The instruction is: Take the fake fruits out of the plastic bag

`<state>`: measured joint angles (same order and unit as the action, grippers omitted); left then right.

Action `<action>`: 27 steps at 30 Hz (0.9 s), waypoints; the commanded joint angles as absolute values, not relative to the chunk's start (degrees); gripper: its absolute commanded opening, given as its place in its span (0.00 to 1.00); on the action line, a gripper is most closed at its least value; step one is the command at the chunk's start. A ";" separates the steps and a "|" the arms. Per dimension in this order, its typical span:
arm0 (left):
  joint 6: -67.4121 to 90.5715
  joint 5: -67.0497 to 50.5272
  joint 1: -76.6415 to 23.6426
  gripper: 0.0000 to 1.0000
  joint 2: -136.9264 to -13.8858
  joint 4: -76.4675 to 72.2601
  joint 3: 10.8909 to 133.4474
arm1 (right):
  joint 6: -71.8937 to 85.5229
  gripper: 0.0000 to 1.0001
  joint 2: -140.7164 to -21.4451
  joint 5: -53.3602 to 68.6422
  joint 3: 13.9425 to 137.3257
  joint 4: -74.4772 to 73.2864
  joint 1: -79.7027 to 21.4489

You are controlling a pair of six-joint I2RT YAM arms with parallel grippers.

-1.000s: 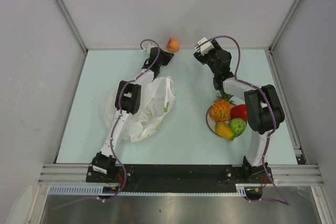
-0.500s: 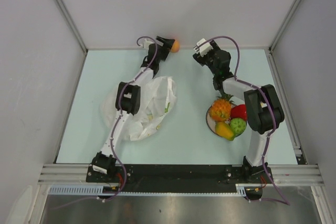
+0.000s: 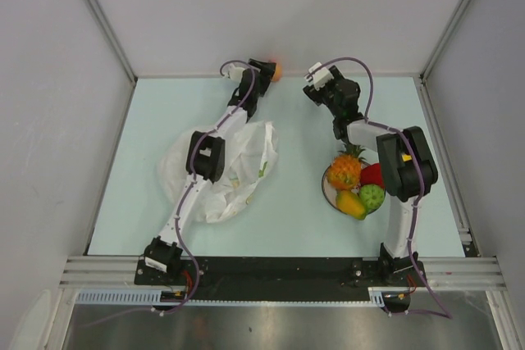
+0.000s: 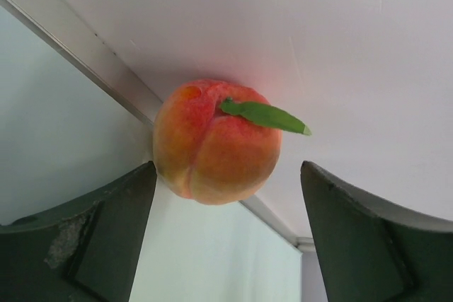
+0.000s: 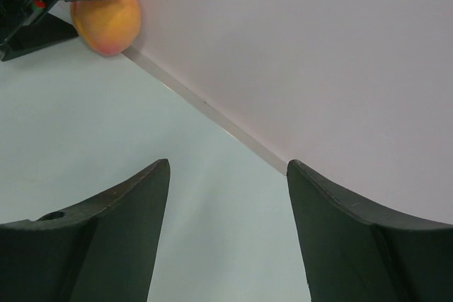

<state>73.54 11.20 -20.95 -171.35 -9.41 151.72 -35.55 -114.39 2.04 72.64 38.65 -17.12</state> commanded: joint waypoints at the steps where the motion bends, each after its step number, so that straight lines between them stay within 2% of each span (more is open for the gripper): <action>1: 73.04 10.29 -20.57 0.85 -171.48 -2.73 151.09 | -34.45 0.72 -115.57 2.11 77.43 40.43 -16.52; 2: 73.12 10.02 -20.57 0.81 -171.21 -2.38 150.74 | -34.37 0.72 -115.75 2.20 77.69 40.34 -16.44; 3: 73.04 9.76 -20.57 0.71 -171.04 -2.29 150.47 | -34.28 0.72 -115.93 2.28 78.13 40.25 -16.44; 6: 73.21 9.67 -20.39 0.59 -170.77 -2.11 149.94 | -33.93 0.72 -116.72 2.29 79.10 40.17 -16.17; 11: 73.21 9.84 -20.48 0.58 -170.86 -2.72 149.85 | -33.31 0.72 -117.42 2.29 79.54 39.73 -15.82; 13: 72.34 9.15 -20.48 0.54 -170.86 -3.95 149.59 | -32.87 0.72 -117.42 2.20 79.54 38.94 -15.56; 17: 67.34 3.98 -20.39 0.27 -168.41 -8.78 145.74 | -32.34 0.72 -116.72 1.93 79.54 37.97 -15.56; 22: 63.81 -6.49 -19.25 0.08 -161.47 -18.79 131.86 | -33.22 0.71 -115.58 2.46 79.54 37.35 -16.08; 23: 62.16 -8.77 -19.16 0.01 -159.80 -23.07 129.31 | -33.05 0.71 -115.49 2.29 79.54 37.01 -16.08; 27: 60.21 -19.39 -18.98 0.00 -150.24 -31.27 112.65 | -31.56 0.71 -114.79 2.02 79.63 36.04 -16.26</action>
